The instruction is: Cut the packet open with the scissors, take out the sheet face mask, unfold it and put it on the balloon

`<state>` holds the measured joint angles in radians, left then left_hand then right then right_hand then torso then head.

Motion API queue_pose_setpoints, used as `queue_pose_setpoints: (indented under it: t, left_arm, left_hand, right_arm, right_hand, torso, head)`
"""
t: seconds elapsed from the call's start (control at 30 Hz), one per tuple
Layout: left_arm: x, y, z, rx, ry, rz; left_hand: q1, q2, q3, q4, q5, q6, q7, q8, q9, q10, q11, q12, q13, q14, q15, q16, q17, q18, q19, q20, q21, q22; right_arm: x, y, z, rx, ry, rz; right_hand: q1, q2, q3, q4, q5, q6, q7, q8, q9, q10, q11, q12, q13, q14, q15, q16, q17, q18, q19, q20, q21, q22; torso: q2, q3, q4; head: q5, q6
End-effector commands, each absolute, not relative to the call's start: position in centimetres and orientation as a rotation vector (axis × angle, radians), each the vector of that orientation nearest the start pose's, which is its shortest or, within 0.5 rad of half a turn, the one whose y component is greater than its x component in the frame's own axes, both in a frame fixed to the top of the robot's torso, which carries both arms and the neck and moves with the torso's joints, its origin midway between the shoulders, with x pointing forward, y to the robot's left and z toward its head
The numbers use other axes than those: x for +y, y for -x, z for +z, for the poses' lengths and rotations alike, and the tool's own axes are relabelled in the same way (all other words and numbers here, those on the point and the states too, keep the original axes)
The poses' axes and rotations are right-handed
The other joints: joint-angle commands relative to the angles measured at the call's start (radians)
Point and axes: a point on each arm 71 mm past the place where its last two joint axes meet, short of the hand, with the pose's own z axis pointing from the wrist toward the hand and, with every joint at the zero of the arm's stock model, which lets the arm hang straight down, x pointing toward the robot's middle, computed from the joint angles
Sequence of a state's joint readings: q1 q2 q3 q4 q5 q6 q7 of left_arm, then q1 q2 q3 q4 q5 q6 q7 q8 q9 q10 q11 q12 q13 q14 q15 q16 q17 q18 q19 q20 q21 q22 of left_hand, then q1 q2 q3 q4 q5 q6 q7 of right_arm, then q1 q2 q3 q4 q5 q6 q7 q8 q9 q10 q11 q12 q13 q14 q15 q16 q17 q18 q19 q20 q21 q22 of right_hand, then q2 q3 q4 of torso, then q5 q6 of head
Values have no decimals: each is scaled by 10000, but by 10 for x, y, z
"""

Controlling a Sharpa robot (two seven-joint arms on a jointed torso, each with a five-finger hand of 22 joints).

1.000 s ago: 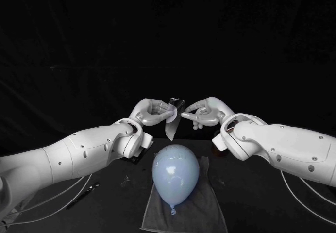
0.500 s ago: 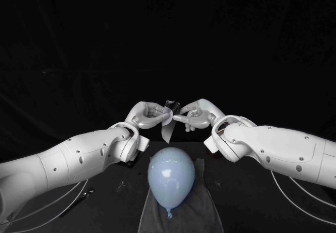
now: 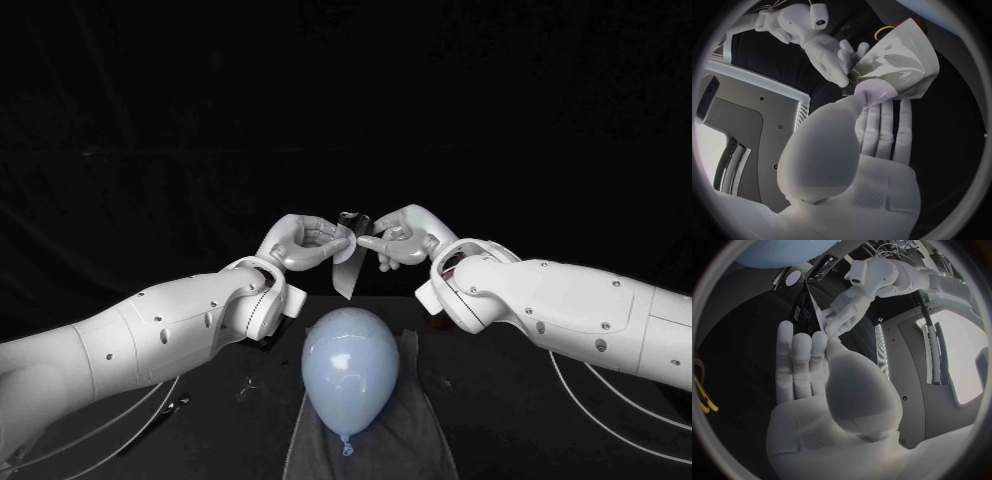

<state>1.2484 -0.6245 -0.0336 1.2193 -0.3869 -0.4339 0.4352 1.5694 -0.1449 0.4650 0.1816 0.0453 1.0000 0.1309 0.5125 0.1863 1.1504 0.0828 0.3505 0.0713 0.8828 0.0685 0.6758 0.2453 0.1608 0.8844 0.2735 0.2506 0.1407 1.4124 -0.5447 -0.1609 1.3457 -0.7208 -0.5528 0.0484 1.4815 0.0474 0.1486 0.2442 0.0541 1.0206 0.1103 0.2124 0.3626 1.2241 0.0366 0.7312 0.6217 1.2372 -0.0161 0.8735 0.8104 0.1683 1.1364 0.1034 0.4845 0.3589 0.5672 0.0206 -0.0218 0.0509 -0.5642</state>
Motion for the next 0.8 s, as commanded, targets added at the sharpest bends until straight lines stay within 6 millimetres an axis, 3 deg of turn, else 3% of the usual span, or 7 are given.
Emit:
queue_pose_setpoints:
  t: [0.03, 0.17, 0.2, 0.37, 0.47, 0.57, 0.8]
  left_arm:
    - [181, -548, -154, 13196, 6383, -13370]
    - [179, -547, -154, 13234, 6388, -13403]
    - [179, -547, -154, 13240, 6392, -13404]
    - [177, -547, -154, 13289, 6466, -13393]
    - [177, -547, -155, 13332, 6541, -13384]
    - [179, -547, -155, 13356, 6626, -13307]
    - [186, -548, -156, 13346, 6777, -13072]
  left_hand:
    - [-75, 41, 16, -73, 32, -18, 59, 57, 558, 40, 31, -49, 16, -17, 49, -75, 13, 132, -91, -13, -5, 9]
    - [-135, 33, 24, -96, 31, -36, 65, 31, 570, 2, 53, -102, 12, -60, 74, -122, 27, 130, -119, 6, -13, 8]
    - [-168, 28, 29, -112, 31, -48, 74, 15, 578, -33, 71, -141, 8, -97, 94, -154, 35, 130, -138, 17, -19, 5]
    - [-368, -58, 49, -162, 28, -331, 193, -219, 548, -374, 243, -418, -35, -431, 253, -327, 78, 104, -295, 93, -103, -35]
    - [-554, -232, 78, -115, 32, -818, 453, -573, 444, -850, 505, -702, -60, -911, 471, -493, 80, 36, -520, 142, -264, -118]
    - [-753, -604, -17, -101, 38, -1463, 674, -1022, 292, -1261, 716, -908, -58, -1116, 614, -445, 152, -9, -610, 153, -358, -175]
    - [-1116, -932, -452, -34, 31, -1926, 870, -1352, 240, -1888, 941, -995, -16, -1800, 837, -341, 274, -178, -839, 160, -598, -318]
  right_arm:
    - [-110, -535, -116, 14637, -3460, 10546]
    - [-109, -534, -115, 14515, -3339, 10576]
    - [-109, -534, -115, 14485, -3307, 10581]
    - [-110, -533, -114, 14313, -3167, 10588]
    - [-113, -532, -114, 14206, -3160, 10565]
    - [-116, -533, -114, 14095, -3191, 10496]
    - [-130, -539, -114, 14024, -3282, 10142]
  right_hand:
    - [516, 270, 691, -430, -43, 236, -90, 228, 119, 97, -126, 133, 181, 50, -132, 162, 74, 134, -29, -135, 162, 132]
    - [216, -10, 1740, -796, -53, 371, -167, 621, 337, 596, -207, 565, 774, 412, -229, 655, 447, 106, -138, -231, 599, 501]
    - [-114, -227, 2282, -970, 11, 395, -201, 799, 427, 792, -238, 619, 913, 553, -298, 787, 532, 89, -234, -229, 819, 698]
    - [-761, -529, 3162, -1324, -53, 383, -281, 1081, 559, 1027, -314, 568, 1057, 737, -313, 918, 636, 105, -386, -238, 1152, 1005]
    - [-1017, -618, 3451, -1475, -54, 372, -295, 1185, 603, 1114, -329, 553, 1127, 798, -326, 941, 657, 110, -434, -244, 1259, 1108]
    - [-1189, -667, 3632, -1577, -54, 360, -304, 1252, 630, 1167, -339, 538, 1172, 836, -334, 950, 665, 112, -461, -247, 1326, 1173]
    - [-1320, -703, 3795, -1691, -55, 346, -309, 1309, 651, 1201, -345, 487, 1177, 861, -341, 937, 651, 117, -480, -259, 1388, 1232]
  torso:
    - [-3, 0, -5]
    - [0, 2, -13]
    - [0, 4, -13]
    - [-6, 6, -13]
    - [-6, 5, -19]
    - [-6, 6, -14]
    - [-4, 9, -12]
  head:
    - [-30, 13]
    - [-38, 13]
    - [-38, 12]
    - [-30, 17]
    - [-25, 18]
    - [-32, 31]
    - [-60, 42]
